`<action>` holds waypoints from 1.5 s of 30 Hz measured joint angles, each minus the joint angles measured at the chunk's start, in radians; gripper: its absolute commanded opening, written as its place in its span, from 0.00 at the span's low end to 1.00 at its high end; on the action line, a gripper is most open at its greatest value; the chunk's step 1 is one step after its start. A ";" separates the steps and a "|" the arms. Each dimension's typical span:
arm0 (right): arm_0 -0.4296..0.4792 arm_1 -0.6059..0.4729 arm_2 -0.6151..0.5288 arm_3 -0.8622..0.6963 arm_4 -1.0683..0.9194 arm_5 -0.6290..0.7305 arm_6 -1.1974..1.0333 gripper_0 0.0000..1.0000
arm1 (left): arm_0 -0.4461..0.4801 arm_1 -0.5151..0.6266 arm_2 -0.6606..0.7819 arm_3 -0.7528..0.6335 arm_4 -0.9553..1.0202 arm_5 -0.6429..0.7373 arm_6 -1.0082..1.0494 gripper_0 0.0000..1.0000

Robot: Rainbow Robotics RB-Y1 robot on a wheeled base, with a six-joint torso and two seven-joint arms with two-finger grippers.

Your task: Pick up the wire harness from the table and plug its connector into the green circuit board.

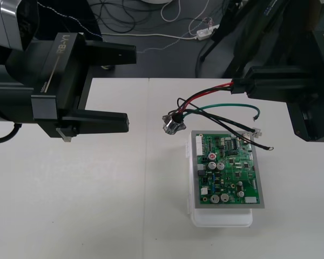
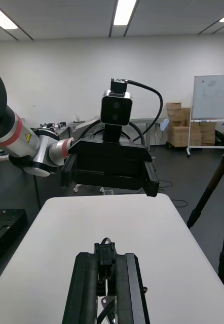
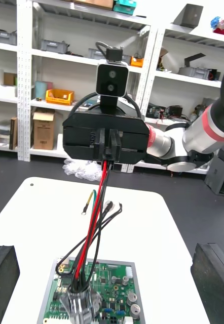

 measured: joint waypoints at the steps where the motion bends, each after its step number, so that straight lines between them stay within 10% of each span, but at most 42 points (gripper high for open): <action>1: 0.000 0.000 0.004 -0.001 0.000 0.004 0.000 0.00 | 0.000 -0.002 -0.005 0.000 0.000 0.001 -0.007 1.00; 45: 0.000 0.091 0.129 -0.080 0.142 0.123 -0.040 0.00 | 0.000 -0.010 -0.016 0.000 0.004 0.006 -0.031 1.00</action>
